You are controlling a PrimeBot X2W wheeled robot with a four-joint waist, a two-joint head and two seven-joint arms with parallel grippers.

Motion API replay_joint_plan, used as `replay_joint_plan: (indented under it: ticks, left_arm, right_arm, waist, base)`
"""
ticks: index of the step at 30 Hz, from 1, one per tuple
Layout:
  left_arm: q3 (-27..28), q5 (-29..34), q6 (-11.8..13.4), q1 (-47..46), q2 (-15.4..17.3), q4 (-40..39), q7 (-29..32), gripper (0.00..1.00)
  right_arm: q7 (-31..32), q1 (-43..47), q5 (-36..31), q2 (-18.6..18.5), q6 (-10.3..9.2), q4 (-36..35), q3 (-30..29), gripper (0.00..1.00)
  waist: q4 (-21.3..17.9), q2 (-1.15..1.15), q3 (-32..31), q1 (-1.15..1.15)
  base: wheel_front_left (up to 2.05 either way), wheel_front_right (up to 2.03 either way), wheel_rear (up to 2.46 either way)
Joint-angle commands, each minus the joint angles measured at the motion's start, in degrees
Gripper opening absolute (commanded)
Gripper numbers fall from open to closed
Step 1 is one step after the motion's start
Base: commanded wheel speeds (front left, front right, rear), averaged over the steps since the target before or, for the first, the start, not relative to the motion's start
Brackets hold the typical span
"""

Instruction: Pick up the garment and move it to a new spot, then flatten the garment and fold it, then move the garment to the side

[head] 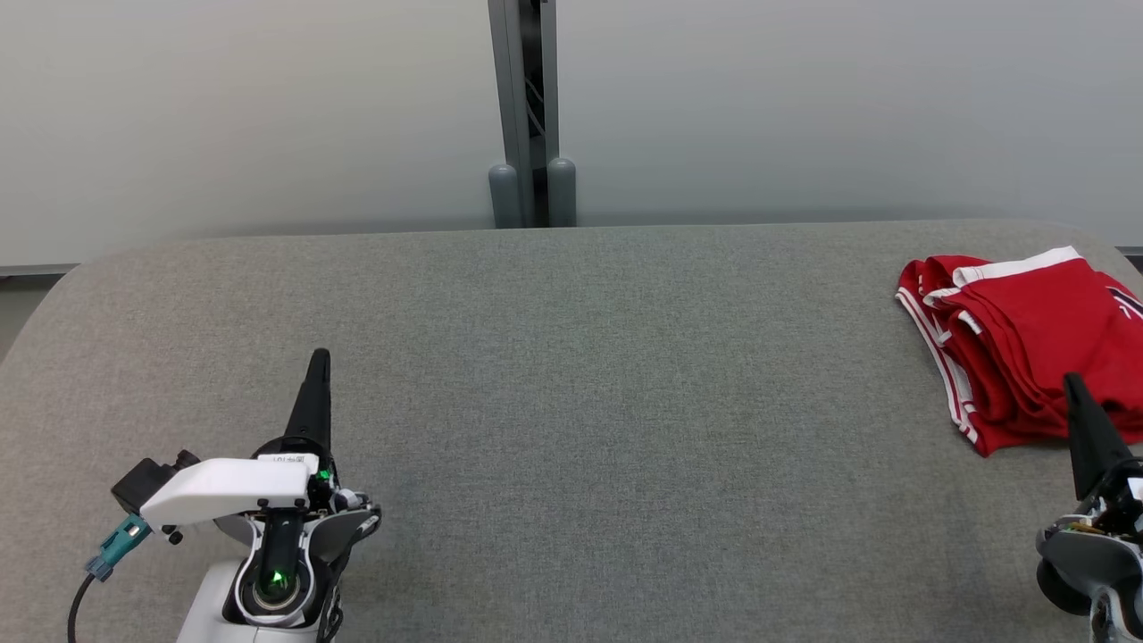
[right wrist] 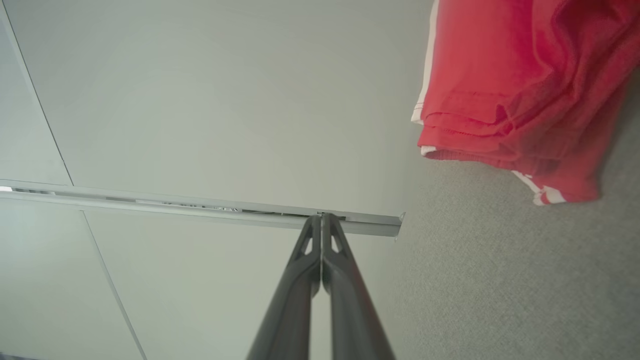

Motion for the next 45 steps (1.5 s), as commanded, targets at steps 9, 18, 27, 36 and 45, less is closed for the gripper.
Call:
replay_joint_plan:
  ticks: [9,18,27,36,45]
  left_arm:
    - [0.42,-3.94,-0.79,-2.28,0.35,0.63,0.73,0.0]
    - [0.43,-4.62,-0.81,-2.22,0.36,0.76,0.78,0.0]
    - [0.43,-4.62,-0.81,-2.22,0.36,0.75,0.77,0.0]
    - [0.43,-4.62,-0.81,-2.21,0.36,0.75,0.77,0.0]
    - [0.42,-4.62,-0.82,-2.21,0.36,0.74,0.77,0.0]
  right_arm:
    - [1.55,-1.42,3.87,-0.56,0.02,0.61,-1.09,0.0]
    - [1.78,-1.53,4.67,-0.58,0.02,0.7,-1.17,0.0]
    - [1.74,-1.52,4.71,-0.59,0.02,0.71,-1.12,0.0]
    - [1.71,-1.51,4.75,-0.62,0.02,0.7,-1.08,0.0]
    - [1.68,-1.5,4.69,-0.64,0.02,0.7,-1.06,0.0]
  waist:
    - [-0.1,0.0,0.13,0.0]
    - [-0.14,0.0,0.17,0.0]
    - [-0.14,0.0,0.17,0.0]
    - [-0.14,0.0,0.17,0.0]
    - [-0.14,0.0,0.17,0.0]
  base:
    - [0.0,0.0,0.0]
    - [0.0,0.0,0.0]
    - [0.0,0.0,0.0]
    - [0.0,0.0,0.0]
    - [0.0,0.0,0.0]
